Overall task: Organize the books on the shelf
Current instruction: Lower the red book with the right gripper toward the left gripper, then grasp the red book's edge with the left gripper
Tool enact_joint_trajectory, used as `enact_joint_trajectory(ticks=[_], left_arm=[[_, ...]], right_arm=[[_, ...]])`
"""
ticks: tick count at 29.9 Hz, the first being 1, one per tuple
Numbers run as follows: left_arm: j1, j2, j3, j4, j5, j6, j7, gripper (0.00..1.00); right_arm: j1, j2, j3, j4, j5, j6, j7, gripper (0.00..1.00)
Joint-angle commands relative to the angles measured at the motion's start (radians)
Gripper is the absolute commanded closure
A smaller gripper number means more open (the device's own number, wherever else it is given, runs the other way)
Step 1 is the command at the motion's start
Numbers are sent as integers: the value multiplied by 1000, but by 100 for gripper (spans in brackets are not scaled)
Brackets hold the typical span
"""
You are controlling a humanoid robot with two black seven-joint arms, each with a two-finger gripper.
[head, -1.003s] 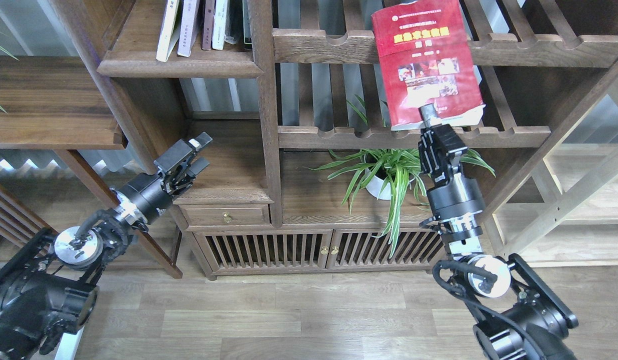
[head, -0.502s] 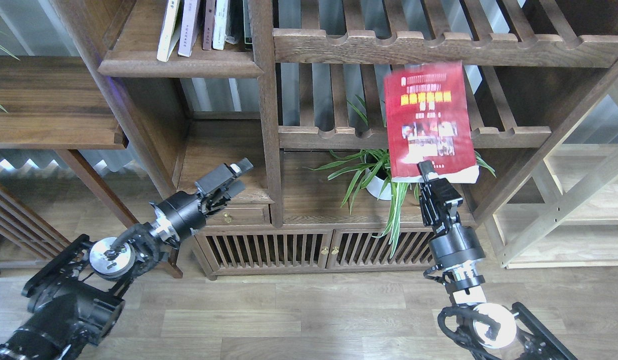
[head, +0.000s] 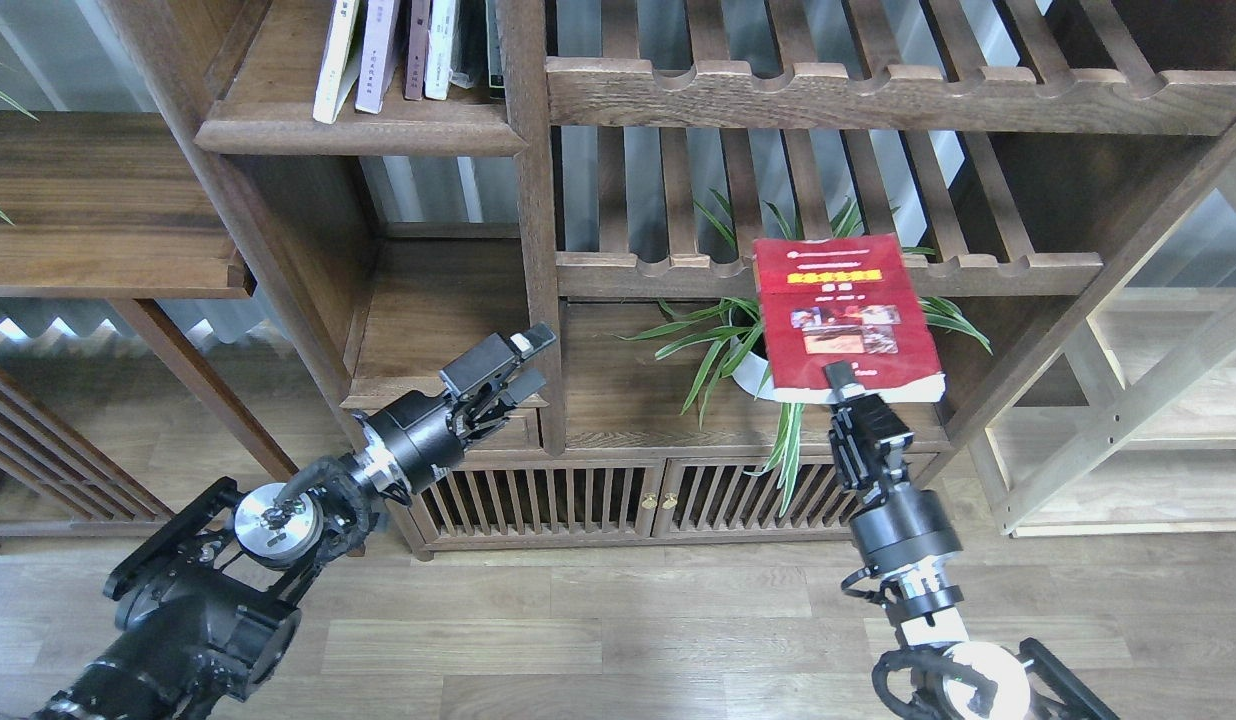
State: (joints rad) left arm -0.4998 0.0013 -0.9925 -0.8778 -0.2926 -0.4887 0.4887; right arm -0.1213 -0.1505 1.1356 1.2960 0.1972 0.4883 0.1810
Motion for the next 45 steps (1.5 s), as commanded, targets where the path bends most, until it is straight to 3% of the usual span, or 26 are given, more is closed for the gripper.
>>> enact_joint_trajectory(ticks=[1,11,32,45], left_arm=[[7,-1,20,0,-26,0,0,2],[23,-1,133,-56,-246,0,0,2],[95,-1,157,-56,-250,0,0,2],[98,-1,157,-56,-249,0,0,14]], right_arm=[[-1,5,-63,-1,-33,0,0,96],[17,28,-169,-3,-64,0,-3,96],[52,62,-280,-3,-84,0,-3,96],[34,57,-303,-1,-99,0,-3,96]])
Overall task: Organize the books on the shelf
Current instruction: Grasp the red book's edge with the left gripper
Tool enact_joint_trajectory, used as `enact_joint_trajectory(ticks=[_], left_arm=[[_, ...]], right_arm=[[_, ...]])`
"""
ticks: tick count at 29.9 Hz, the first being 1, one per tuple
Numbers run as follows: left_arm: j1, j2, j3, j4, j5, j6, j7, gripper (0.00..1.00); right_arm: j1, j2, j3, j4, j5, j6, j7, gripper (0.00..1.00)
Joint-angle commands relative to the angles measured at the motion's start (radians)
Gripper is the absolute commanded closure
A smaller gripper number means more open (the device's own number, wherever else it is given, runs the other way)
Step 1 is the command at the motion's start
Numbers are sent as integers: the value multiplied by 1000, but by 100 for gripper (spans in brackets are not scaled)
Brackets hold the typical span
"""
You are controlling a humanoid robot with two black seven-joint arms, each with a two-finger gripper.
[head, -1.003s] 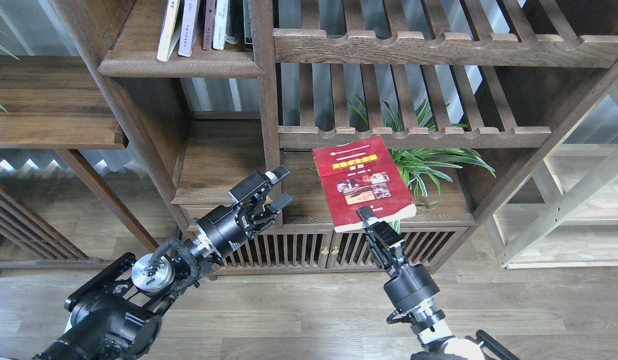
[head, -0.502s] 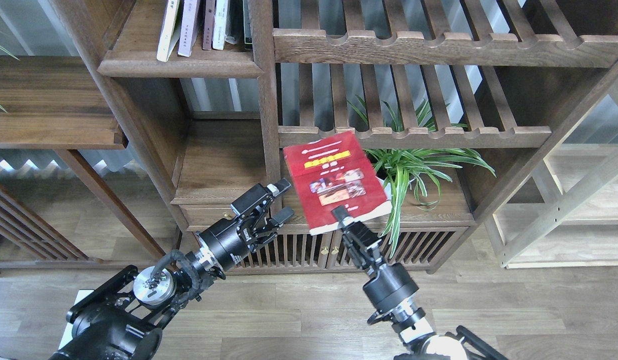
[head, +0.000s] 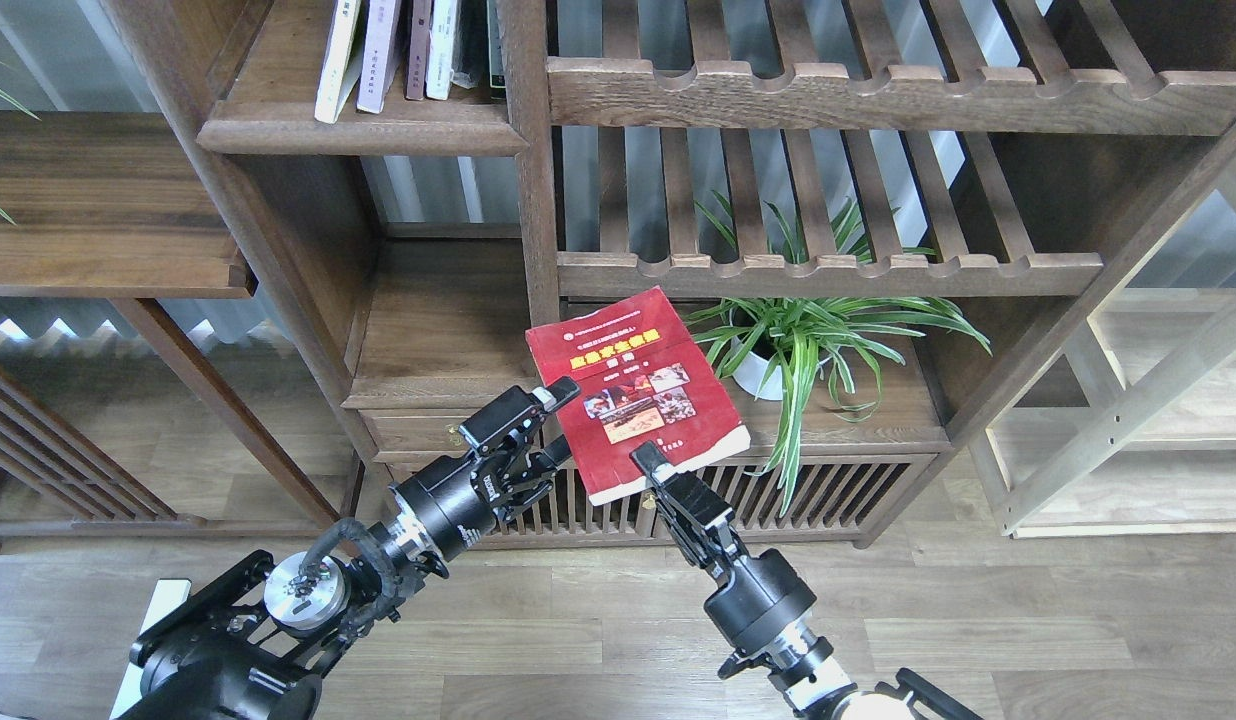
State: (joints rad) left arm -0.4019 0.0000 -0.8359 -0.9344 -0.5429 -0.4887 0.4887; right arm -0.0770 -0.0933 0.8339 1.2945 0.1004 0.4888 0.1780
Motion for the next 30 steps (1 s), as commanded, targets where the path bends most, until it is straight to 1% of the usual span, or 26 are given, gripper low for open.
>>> enact_joint_trajectory(ticks=[1,3,9,13,18,22,30], left_arm=[[0,0,0,0,1,0,0,17],[0,0,0,2,1,0,0,23],[-3,6,1,2,1,0,0,35],[-3,14,1,2,1,0,0,39],[0,20,3,2,1,0,0,51],[-2,21,15,0,1,0,0,56],[-2,28,27,-1,1,0,0,75]], right_arm=[[-13,0,-2,0,-5,0,0,96],[-20,-3,-15,0,-11,0,0,96],[-37,-3,-21,0,-22,0,0,96],[-37,-3,-21,0,-27,0,0,96],[-37,-3,-22,0,-28,0,0,96],[-38,-5,-22,0,-30,0,0,96],[-38,-3,-22,2,-30,0,0,96]])
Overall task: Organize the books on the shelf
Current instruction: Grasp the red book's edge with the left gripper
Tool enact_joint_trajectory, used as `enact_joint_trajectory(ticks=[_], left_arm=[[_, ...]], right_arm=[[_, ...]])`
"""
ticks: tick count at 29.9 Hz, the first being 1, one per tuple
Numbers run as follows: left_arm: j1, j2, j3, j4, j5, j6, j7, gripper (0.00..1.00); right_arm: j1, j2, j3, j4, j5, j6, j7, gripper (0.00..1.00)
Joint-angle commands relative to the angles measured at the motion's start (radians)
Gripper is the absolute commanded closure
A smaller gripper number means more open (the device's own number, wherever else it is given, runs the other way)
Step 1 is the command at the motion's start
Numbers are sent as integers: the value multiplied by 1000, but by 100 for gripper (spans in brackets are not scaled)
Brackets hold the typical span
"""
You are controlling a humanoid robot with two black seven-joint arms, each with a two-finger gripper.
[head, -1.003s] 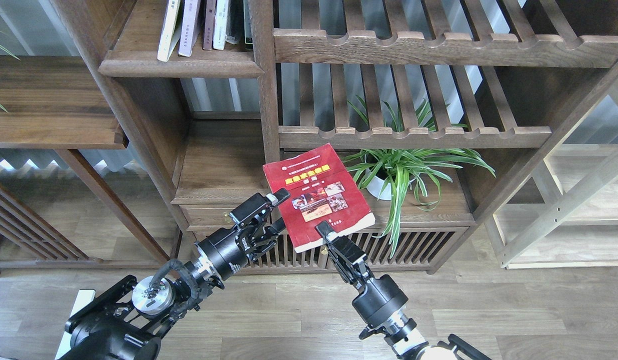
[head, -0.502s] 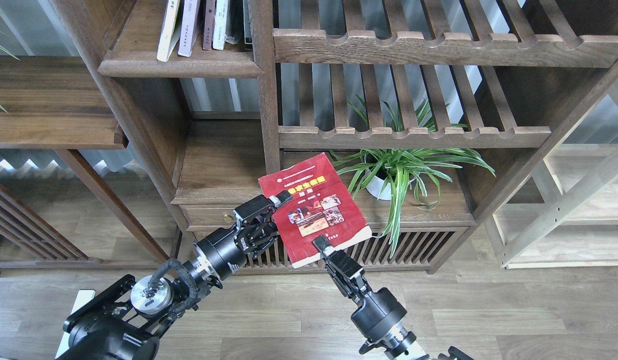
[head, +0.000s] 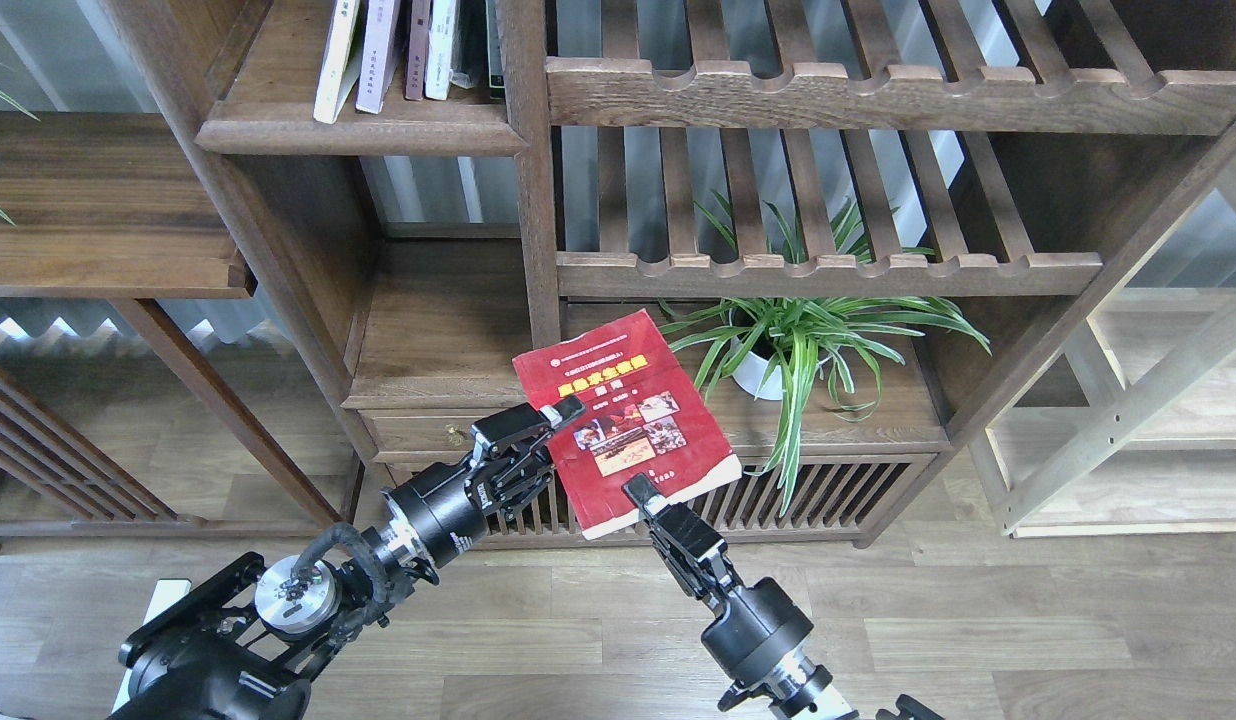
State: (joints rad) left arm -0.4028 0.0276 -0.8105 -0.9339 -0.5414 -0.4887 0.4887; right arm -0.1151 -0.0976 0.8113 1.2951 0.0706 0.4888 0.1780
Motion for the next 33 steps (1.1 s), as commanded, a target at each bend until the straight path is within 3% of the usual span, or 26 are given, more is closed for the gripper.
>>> enact_joint_trajectory(ticks=[1,4,9,33], left_arm=[[-2,0,2,-2,0,0,0,79],[-4,0,2,-3,0,0,0,88],[-2,0,4,-5,0,0,0,94],[84,109,51,-141,-2,0,0,96]], right_arm=[[0,1,0,0,0,0,0,96],[-3,-1,0,1,0,0,0,96],[-23,1,0,1,-8,0,-2,96],[-3,1,15,-2,-9,0,0,96]])
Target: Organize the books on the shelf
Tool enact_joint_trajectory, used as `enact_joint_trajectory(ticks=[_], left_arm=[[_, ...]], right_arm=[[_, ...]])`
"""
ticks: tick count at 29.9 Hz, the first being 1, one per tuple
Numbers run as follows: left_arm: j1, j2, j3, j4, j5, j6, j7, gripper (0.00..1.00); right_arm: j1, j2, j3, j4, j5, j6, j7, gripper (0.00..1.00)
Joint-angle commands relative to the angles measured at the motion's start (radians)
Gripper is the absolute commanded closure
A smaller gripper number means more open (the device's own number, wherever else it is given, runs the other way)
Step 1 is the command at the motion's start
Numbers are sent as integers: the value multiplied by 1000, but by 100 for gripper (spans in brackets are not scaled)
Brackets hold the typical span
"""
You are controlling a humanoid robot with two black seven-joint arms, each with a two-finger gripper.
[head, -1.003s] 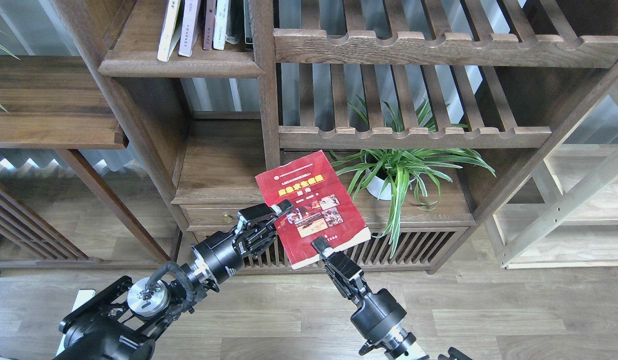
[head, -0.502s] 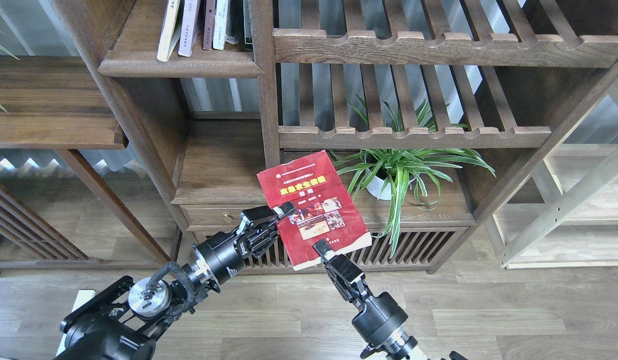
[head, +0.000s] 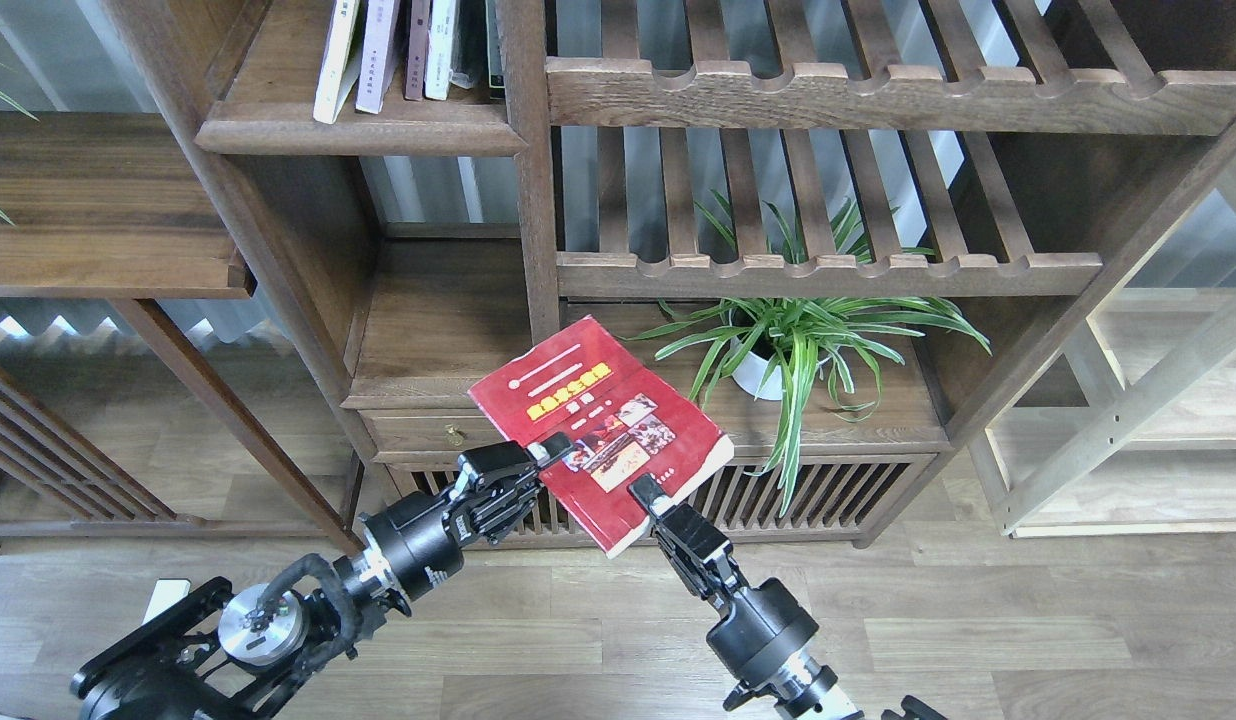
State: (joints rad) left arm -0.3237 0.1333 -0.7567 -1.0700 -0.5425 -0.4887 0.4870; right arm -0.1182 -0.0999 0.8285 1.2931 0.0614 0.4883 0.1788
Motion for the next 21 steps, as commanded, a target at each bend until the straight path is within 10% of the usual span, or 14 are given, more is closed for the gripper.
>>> enact_joint_trajectory(ticks=[1,5,12,21], left_arm=[[5,5,-4,-5,-1,0,2,96],[5,3,-7,-5,-1,0,2,96],[-5,-1,-23,-7,-1,0,2,99],[-3,6,-29,-19,4,0,2,99]], right_arm=[[-1,6,-2,0,0,0,-1,96],[-1,3,-2,0,-2,0,-1,91],[-12,-3,18,-3,-8,0,-4,49],[-6,-9,72,-12,-14,0,-2,19]])
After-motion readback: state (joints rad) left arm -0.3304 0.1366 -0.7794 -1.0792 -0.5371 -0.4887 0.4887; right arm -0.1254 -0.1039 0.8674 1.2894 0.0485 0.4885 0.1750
